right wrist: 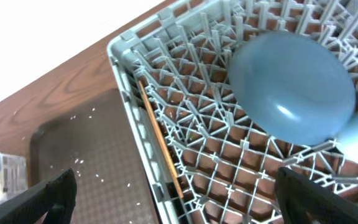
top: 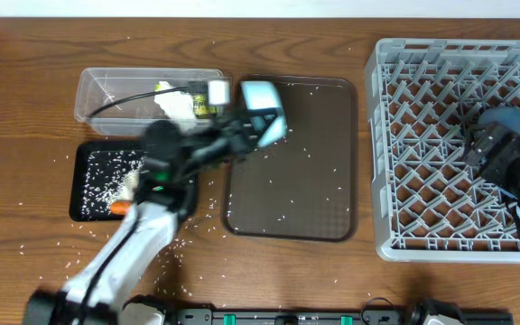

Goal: Sort waste into correct bins and load items into the dishwasher rack
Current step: 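Move the bowl toward the rack and hand it to right gripper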

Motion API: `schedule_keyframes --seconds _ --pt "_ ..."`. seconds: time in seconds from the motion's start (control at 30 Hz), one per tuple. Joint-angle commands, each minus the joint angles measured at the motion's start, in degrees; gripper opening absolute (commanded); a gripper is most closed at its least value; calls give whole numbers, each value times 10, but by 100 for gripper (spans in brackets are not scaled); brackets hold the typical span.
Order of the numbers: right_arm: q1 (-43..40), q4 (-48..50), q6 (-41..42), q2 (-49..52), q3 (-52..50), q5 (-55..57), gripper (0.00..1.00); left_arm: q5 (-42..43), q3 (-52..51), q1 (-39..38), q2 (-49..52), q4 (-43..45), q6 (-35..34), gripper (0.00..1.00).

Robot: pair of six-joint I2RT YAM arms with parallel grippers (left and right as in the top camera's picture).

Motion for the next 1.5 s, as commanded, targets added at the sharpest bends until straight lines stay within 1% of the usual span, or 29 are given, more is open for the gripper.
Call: schedule_keyframes --seconds 0.0,0.07,0.23,0.3,0.37,0.43,0.53,0.7,0.8,0.93,1.17,1.23,1.3,1.33,1.47 --pt "-9 -2 21 8 8 -5 95 -87 63 -71 73 44 -33 6" --pt "-9 -3 26 12 8 -5 95 -95 106 -108 126 58 -33 6" --pt "-9 -11 31 19 7 -5 95 -97 240 -175 259 59 -33 6" --pt "-9 -17 31 21 7 -2 95 -98 288 -194 304 59 -37 6" --pt "-9 -24 31 23 7 3 95 -98 332 -209 348 60 -56 6" --pt "-9 -31 31 23 7 14 95 -99 366 -220 382 65 -77 6" --pt "-9 -37 31 23 7 26 95 -108 401 -232 421 71 -91 6" --pt "-9 -43 31 23 7 28 95 -159 419 -252 459 75 -130 6" --pt "-9 -44 31 24 7 28 95 -160 419 -260 471 82 -135 6" --pt "-9 -45 31 25 7 28 95 -160 419 -264 481 83 -166 6" --pt "-9 -56 31 25 7 28 95 -144 419 -263 493 82 -179 7" --pt "-9 -56 29 25 7 28 95 -135 419 -260 493 81 -179 16" --pt "-9 -56 26 25 7 29 95 -125 418 -257 493 79 -178 31" --pt "-9 -56 24 25 7 30 95 -120 418 -254 493 76 -179 34" --pt "-9 -56 24 25 7 32 95 -100 418 -242 493 31 -179 40"
